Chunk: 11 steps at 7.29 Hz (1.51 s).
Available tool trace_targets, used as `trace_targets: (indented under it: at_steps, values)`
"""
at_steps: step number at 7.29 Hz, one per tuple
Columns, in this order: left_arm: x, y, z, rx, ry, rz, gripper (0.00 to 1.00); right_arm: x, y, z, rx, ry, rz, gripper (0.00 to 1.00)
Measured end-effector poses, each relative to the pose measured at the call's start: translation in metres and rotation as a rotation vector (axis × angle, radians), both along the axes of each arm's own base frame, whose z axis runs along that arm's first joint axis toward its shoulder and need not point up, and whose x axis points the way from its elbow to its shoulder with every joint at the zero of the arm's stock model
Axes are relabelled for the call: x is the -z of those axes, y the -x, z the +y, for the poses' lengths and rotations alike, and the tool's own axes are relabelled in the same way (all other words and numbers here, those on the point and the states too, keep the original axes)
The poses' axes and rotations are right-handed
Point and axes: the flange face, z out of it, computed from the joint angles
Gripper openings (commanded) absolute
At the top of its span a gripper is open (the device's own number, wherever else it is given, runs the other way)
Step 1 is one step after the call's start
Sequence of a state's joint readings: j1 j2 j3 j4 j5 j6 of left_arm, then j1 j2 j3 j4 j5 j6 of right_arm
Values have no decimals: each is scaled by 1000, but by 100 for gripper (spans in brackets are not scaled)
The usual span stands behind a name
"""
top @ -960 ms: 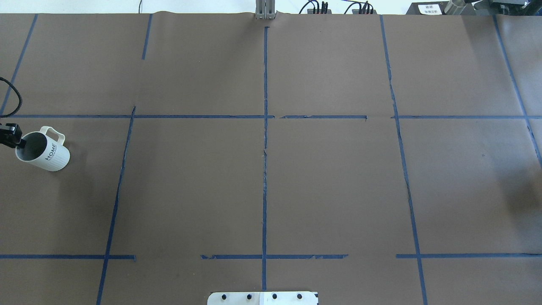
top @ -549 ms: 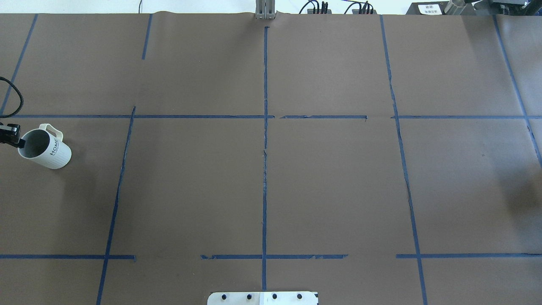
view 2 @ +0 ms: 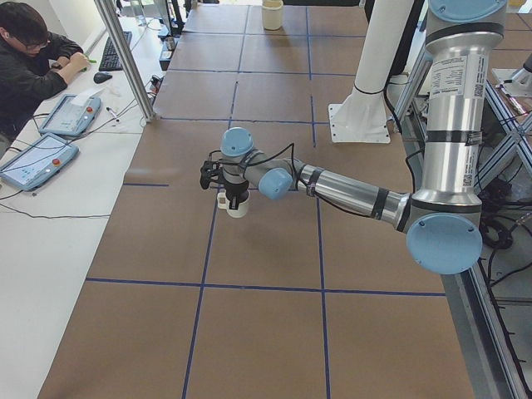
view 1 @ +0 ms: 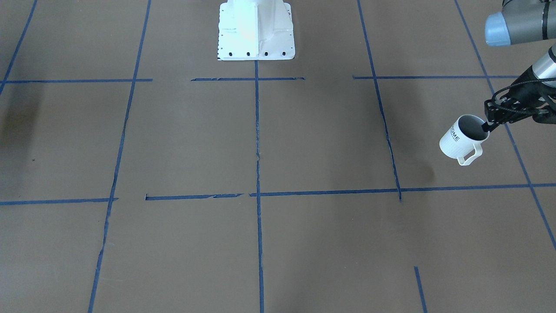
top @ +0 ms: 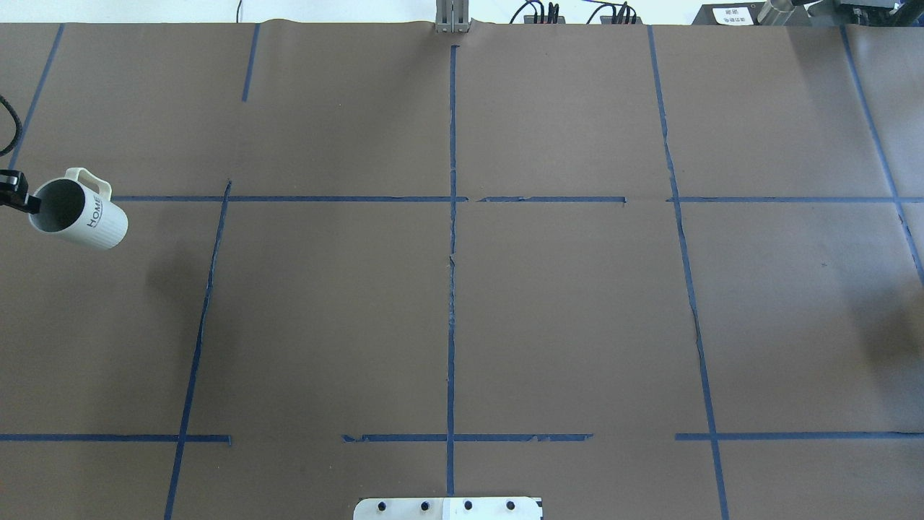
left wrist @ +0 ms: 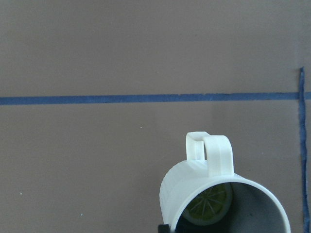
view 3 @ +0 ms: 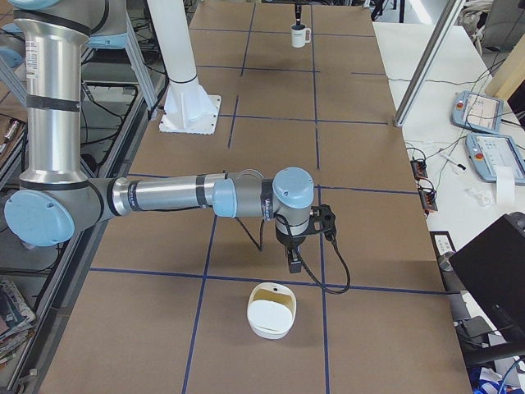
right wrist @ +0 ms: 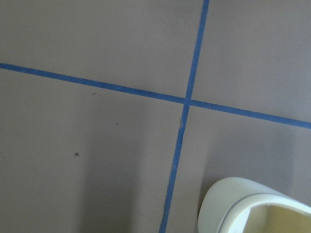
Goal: Left arm hands cup to right arm to dump lemon
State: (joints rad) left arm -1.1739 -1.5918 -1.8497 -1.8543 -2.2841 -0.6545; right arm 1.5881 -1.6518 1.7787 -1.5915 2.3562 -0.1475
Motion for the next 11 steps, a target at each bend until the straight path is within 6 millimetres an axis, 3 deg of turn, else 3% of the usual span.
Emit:
trace_targets:
  at_steps: [1,2,4,6,7,10,11]
  values:
    - [37,-4,-14,26,34,2,0,9,7,-3,15,-71,-34,99]
    - [79,-9,-26,67,83,10,0,21,26,-10,56,-152,-65,99]
    - [147,-23,-34,165,184,59,0,67,83,-41,171,-319,-107,99]
    - [196,-55,-32,220,271,115,0,118,129,-68,243,-447,-157,96]
    - [217,-71,-28,236,308,143,0,148,161,-77,268,-487,-194,96]
    - [274,-119,-10,327,511,228,0,225,235,-77,238,-595,-316,99]
    - [288,-130,-5,359,580,250,0,264,279,-78,193,-619,-331,99]
